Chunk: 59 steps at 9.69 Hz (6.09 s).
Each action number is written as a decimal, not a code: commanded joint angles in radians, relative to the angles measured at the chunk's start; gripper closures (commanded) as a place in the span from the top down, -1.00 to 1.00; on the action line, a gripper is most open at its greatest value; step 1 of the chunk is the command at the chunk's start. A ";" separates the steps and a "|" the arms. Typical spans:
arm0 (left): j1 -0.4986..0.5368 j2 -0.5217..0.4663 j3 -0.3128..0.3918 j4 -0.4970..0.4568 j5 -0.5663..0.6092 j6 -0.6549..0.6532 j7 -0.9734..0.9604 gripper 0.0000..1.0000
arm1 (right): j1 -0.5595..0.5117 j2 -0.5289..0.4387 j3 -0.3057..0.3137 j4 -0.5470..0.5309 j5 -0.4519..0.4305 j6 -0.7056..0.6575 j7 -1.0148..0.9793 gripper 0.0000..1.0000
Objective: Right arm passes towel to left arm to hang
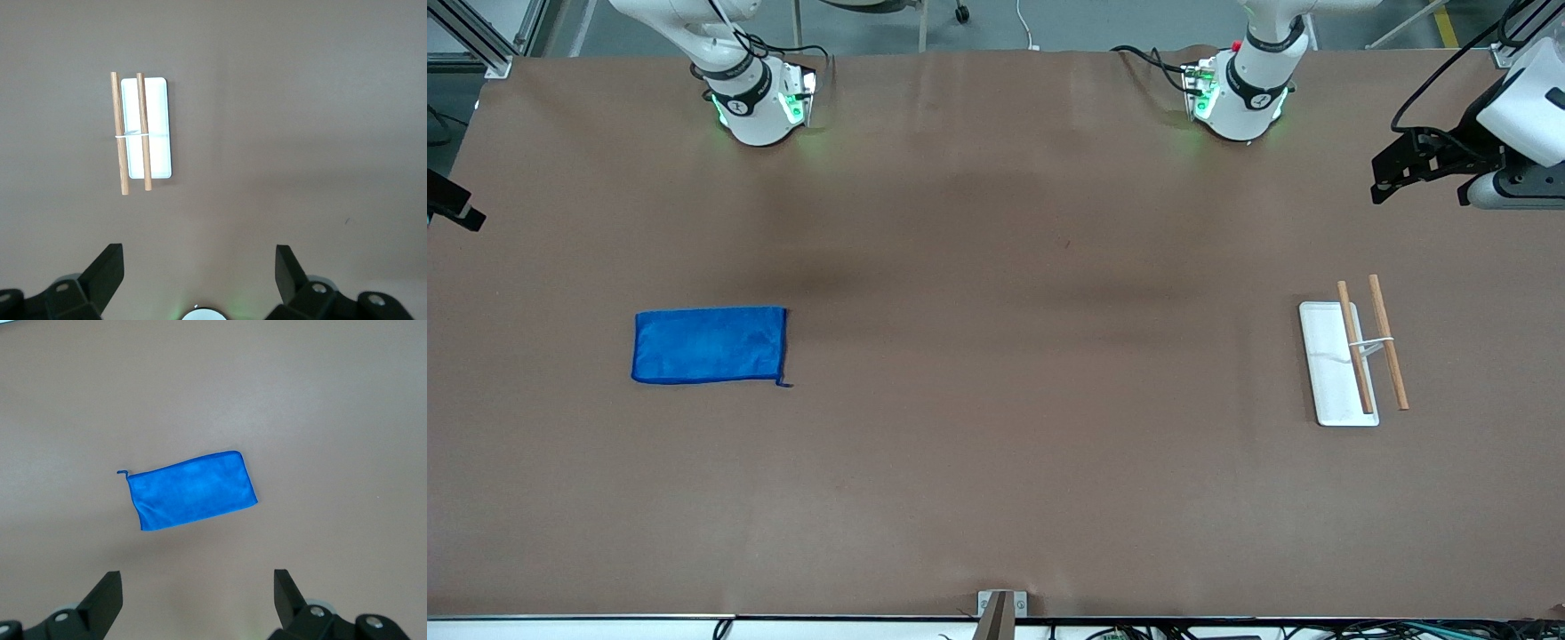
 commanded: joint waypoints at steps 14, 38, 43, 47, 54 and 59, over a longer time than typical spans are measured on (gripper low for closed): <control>-0.004 0.009 0.004 -0.028 0.003 0.003 -0.004 0.99 | 0.034 0.101 0.005 -0.381 0.007 0.418 -0.160 1.00; -0.003 0.025 0.004 -0.032 0.004 0.014 0.001 0.99 | 0.065 0.302 0.067 -0.477 0.070 0.575 -0.188 -1.00; -0.004 0.025 -0.004 -0.057 -0.010 0.019 0.044 0.99 | 0.068 0.303 0.181 -0.308 0.561 0.380 -0.217 -1.00; 0.006 0.044 0.008 -0.126 -0.401 0.014 0.044 0.99 | 0.088 0.307 0.304 -0.305 1.048 0.381 -0.221 -1.00; 0.020 0.090 0.008 -0.460 -1.119 0.057 0.212 0.99 | 0.304 0.389 0.477 -0.167 1.833 0.645 -0.448 -1.00; 0.002 0.035 -0.052 -0.615 -1.364 0.235 0.327 0.99 | 0.336 0.409 0.548 -0.167 2.119 0.636 -0.660 -1.00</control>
